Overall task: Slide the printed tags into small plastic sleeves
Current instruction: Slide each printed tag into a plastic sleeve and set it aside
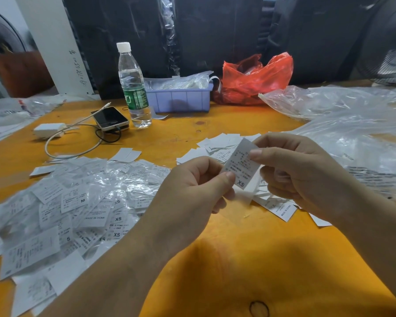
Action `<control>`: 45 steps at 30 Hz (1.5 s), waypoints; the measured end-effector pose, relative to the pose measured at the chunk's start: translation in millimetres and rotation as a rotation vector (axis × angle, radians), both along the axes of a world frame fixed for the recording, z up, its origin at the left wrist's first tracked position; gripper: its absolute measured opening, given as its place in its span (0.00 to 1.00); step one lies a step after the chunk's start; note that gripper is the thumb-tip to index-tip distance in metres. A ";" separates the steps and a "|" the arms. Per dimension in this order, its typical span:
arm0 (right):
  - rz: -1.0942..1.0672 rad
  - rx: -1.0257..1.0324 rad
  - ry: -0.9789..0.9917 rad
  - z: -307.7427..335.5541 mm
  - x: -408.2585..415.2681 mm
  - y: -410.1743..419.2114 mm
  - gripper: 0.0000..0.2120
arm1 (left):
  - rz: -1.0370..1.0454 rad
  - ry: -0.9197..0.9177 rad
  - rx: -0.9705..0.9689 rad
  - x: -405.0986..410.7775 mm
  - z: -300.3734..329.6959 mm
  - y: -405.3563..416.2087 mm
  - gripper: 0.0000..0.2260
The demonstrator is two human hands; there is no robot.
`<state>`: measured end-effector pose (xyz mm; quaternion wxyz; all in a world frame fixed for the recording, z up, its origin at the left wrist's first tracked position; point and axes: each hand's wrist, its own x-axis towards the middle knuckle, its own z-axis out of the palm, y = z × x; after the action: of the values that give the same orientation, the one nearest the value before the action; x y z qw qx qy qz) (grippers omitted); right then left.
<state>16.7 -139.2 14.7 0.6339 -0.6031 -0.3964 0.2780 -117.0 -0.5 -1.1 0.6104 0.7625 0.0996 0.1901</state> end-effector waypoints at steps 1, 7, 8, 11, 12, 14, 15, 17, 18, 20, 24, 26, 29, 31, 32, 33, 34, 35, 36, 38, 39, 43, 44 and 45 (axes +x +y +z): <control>-0.015 0.011 0.008 1.1 0.3 -0.4 0.05 | 0.002 -0.001 -0.001 0.1 0.2 0.2 0.06; 0.032 -0.038 -0.044 0.8 -0.8 0.7 0.06 | 0.007 -0.011 -0.017 -0.4 0.6 -0.3 0.07; 0.041 -0.047 -0.046 0.5 -0.9 0.9 0.06 | 0.008 -0.013 -0.017 -0.5 0.7 -0.5 0.07; 0.078 -0.083 -0.055 0.0 0.0 0.5 0.05 | 0.017 -0.014 -0.012 -0.4 0.3 0.1 0.08; 0.091 -0.097 -0.057 -0.1 0.6 0.3 0.05 | 0.021 -0.014 -0.007 -0.5 0.4 0.4 0.08; 0.114 -0.131 -0.063 -0.5 1.9 0.0 0.07 | 0.025 -0.017 0.001 -0.5 0.3 0.5 0.08; 0.127 -0.149 -0.063 -1.0 2.5 -0.3 0.09 | 0.024 -0.018 0.007 -0.6 0.1 0.4 0.08; 0.160 -0.185 -0.054 -1.9 3.4 -0.7 0.14 | 0.024 -0.013 0.020 -0.9 -0.4 -0.1 0.08; 0.171 -0.199 -0.051 -2.1 3.2 -0.8 0.15 | 0.027 -0.009 0.026 -1.2 -0.4 -0.2 0.08; 0.174 -0.200 -0.047 -2.1 2.9 -1.0 0.16 | 0.033 -0.004 0.032 -1.2 -0.4 0.0 0.07; 0.095 -0.127 -0.025 0.3 3.5 -1.3 0.14 | 0.051 -0.007 0.036 -1.3 -0.2 1.5 0.07; 0.089 -0.118 -0.032 0.7 3.4 -1.8 0.16 | 0.055 -0.011 0.039 -1.1 -0.1 1.6 0.06; 0.139 -0.126 -0.062 -0.3 -1.1 -0.9 0.12 | 0.056 -0.016 0.049 -0.4 0.2 1.0 0.06; 0.158 -0.143 -0.089 -1.4 -2.9 0.2 0.12 | 0.056 -0.016 0.055 -0.4 0.1 0.3 0.06; 0.161 -0.152 -0.093 -1.7 -2.7 0.1 0.13 | 0.055 -0.014 0.055 -0.4 0.4 -0.2 0.07; 0.163 -0.157 -0.093 -1.5 -2.2 0.0 0.13 | 0.057 -0.012 0.051 -0.4 0.9 -0.7 0.07; 0.167 -0.156 -0.092 -0.8 -1.9 -0.1 0.13 | 0.061 -0.012 0.046 -0.4 1.3 -0.9 0.08; 0.171 -0.152 -0.090 0.1 -1.9 -0.3 0.11 | 0.065 -0.014 0.039 -0.1 1.5 -0.9 0.09; 0.174 -0.146 -0.091 1.1 -2.6 -0.1 0.10 | 0.070 -0.015 0.035 -0.2 1.7 -0.8 0.09; 0.182 -0.128 -0.119 2.1 -4.3 0.4 0.09 | 0.077 -0.016 0.040 -0.8 1.6 -0.5 0.08; 0.189 -0.120 -0.134 2.2 -5.2 0.9 0.10 | 0.081 -0.020 0.044 -1.2 1.3 -0.5 0.07; 0.191 -0.090 -0.126 3.5 -6.4 0.5 0.13 | 0.101 -0.037 0.037 -1.1 0.6 0.3 0.07; 0.173 -0.084 -0.138 4.1 -6.4 0.1 0.14 | 0.103 -0.039 0.037 -1.0 0.8 0.4 0.07; 0.145 -0.079 -0.163 4.8 -6.9 -0.2 0.14 | 0.104 -0.040 0.038 -0.8 1.0 0.3 0.07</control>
<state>9.8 -139.4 19.5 0.5537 -0.6180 -0.4778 0.2885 -117.8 -0.2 -0.1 0.5872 0.7637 0.1232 0.2385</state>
